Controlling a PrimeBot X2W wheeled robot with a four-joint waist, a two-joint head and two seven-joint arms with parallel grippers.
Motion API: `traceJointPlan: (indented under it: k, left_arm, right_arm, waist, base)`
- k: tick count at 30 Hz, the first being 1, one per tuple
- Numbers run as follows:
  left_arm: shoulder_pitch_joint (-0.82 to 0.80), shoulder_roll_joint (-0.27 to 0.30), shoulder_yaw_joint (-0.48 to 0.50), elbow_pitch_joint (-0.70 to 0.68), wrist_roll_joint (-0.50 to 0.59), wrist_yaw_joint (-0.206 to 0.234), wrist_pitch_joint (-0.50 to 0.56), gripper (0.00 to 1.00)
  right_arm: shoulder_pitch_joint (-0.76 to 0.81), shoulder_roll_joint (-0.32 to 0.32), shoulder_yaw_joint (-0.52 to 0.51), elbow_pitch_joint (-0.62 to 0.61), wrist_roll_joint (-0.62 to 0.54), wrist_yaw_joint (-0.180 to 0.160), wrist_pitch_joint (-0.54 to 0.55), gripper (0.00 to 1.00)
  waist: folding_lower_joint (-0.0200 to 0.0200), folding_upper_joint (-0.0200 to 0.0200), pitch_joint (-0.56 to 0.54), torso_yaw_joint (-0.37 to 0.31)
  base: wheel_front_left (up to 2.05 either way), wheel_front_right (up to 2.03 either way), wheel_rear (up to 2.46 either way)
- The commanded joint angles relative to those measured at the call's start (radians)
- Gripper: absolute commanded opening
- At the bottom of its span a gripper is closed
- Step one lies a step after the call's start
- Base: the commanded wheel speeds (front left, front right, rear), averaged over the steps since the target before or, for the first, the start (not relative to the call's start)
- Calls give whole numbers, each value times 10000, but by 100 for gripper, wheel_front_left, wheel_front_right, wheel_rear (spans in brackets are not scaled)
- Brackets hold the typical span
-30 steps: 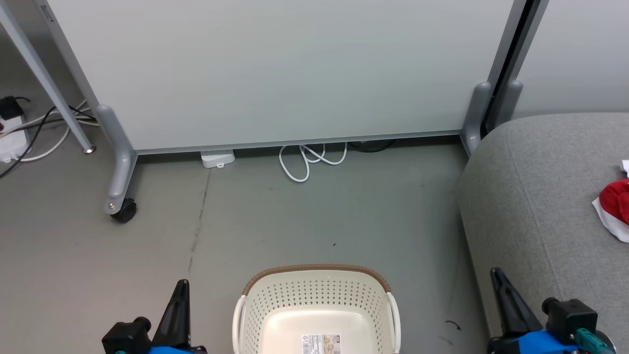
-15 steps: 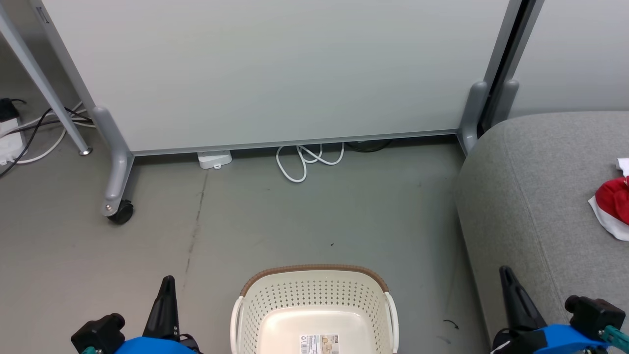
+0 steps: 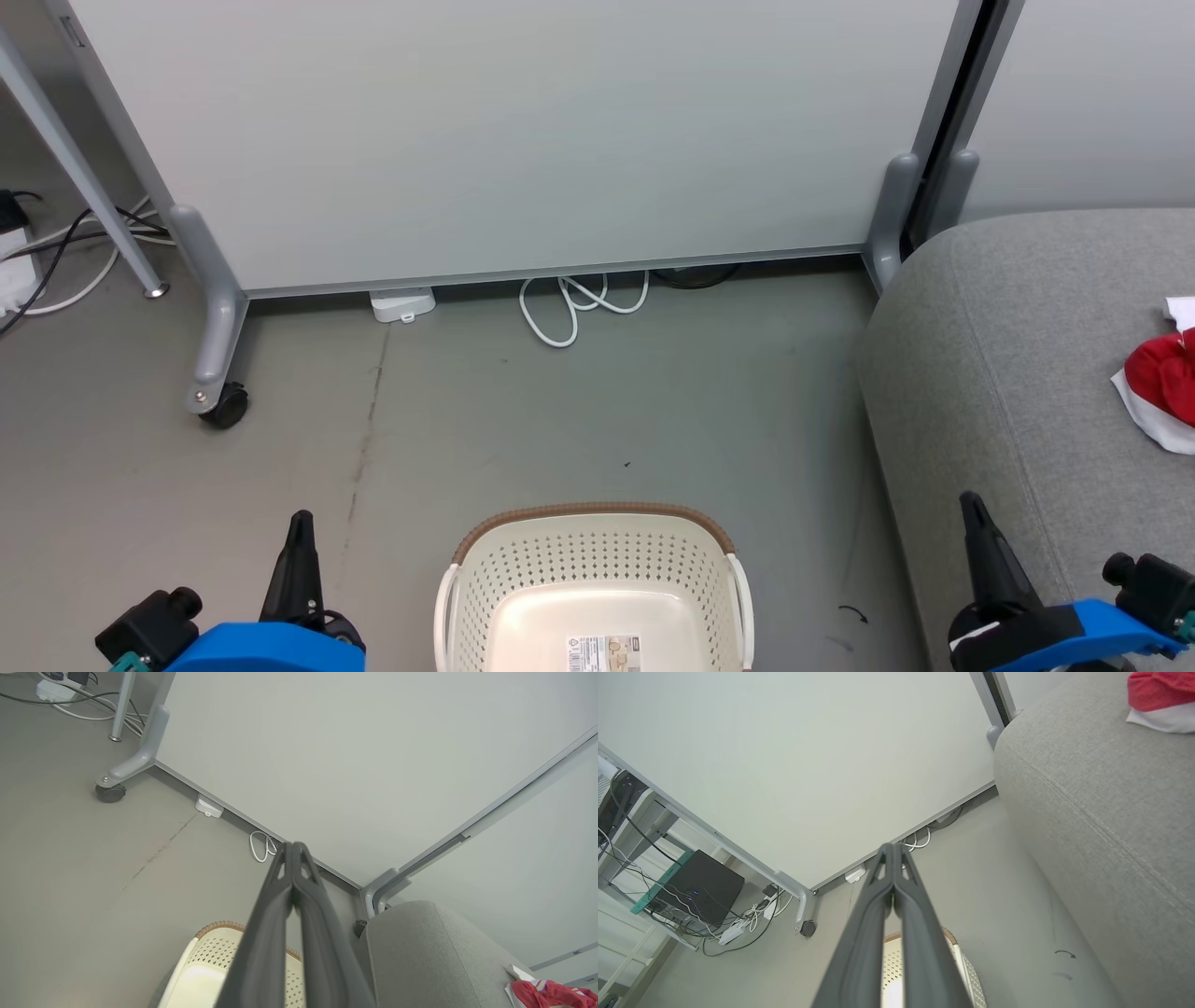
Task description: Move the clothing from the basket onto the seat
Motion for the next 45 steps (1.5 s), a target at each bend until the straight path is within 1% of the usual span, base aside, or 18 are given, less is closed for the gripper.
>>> traceJointPlan:
  k: [1,22,45]
  left_arm:
    - [-329,27,88,-183,-317,-9,74,0]
    - [-575,-27,462,-405,-2878,-14,786,0]
    - [-789,-81,798,-593,-5159,-20,1417,0]
  right_arm:
    - [-315,-41,-40,-146,364,1,58,0]
    - [-582,-53,-188,-128,3221,2,628,0]
    - [-828,-65,-314,-107,5746,3,1134,0]
  waist:
    - [0,0,-1,-6]
    - [0,0,-8,-129]
    - [0,0,-16,-263]
  base:
    - [0,0,0]
    - [0,0,0]
    - [0,0,0]
